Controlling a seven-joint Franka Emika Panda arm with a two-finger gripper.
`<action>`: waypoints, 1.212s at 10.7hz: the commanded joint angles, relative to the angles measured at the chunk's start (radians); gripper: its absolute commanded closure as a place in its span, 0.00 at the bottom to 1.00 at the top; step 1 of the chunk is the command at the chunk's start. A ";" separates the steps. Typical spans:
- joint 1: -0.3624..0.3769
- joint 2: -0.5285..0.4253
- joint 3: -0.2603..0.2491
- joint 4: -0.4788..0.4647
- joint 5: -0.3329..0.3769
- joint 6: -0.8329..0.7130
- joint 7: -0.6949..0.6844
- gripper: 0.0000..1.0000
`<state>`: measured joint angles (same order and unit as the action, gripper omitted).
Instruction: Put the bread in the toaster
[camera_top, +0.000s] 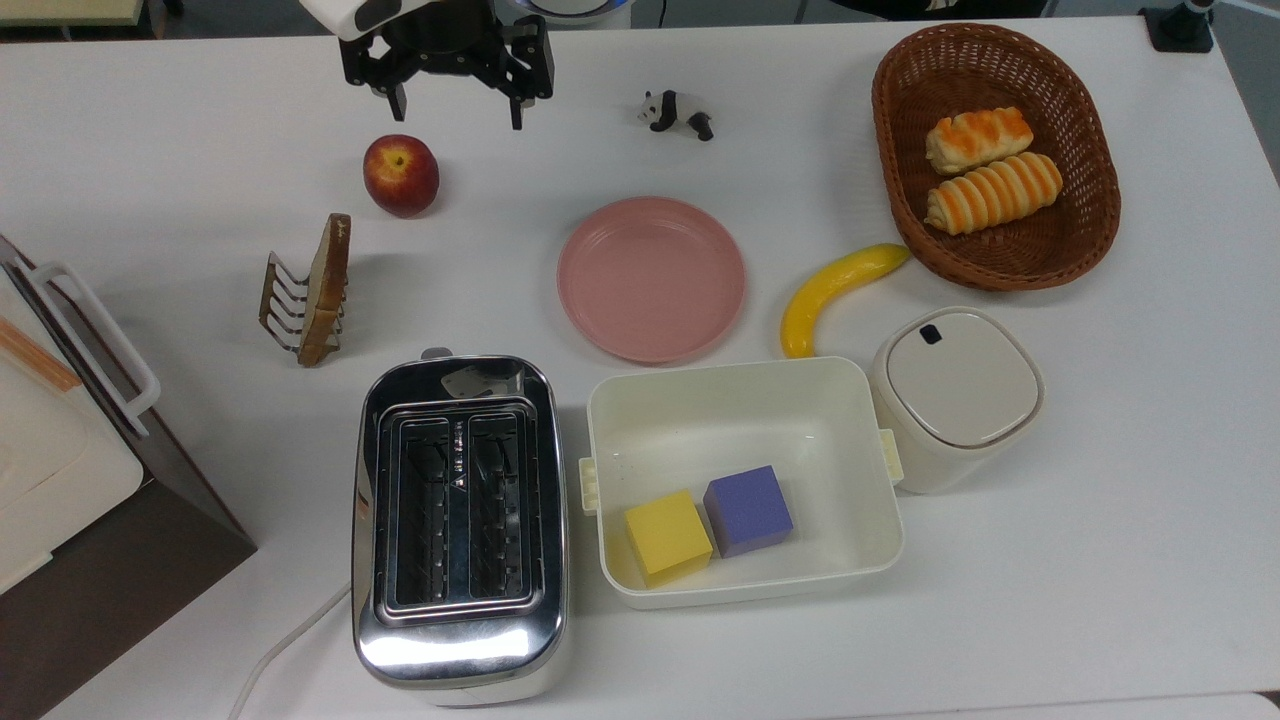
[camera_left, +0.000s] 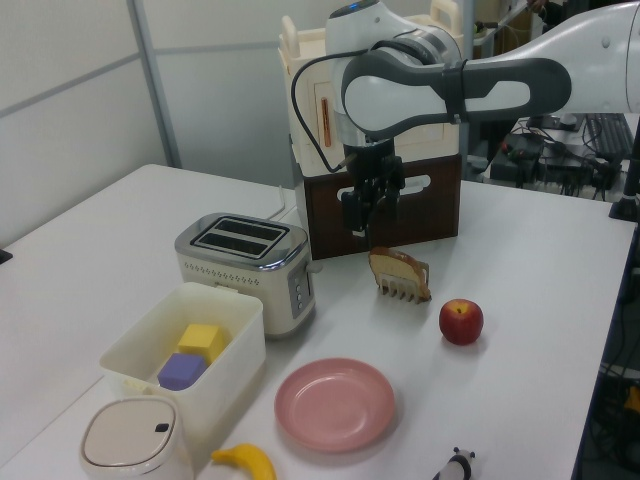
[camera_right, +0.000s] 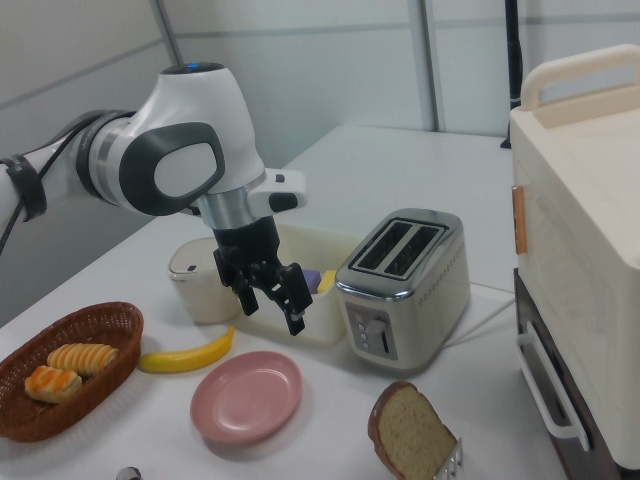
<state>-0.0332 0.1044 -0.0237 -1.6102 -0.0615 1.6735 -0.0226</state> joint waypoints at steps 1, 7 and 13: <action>0.001 -0.008 0.001 0.003 0.020 -0.017 0.004 0.00; 0.002 -0.005 0.001 0.000 0.020 0.009 0.017 0.00; 0.007 -0.002 0.001 -0.004 0.011 0.029 0.015 0.01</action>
<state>-0.0331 0.1060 -0.0234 -1.6102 -0.0615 1.6812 -0.0219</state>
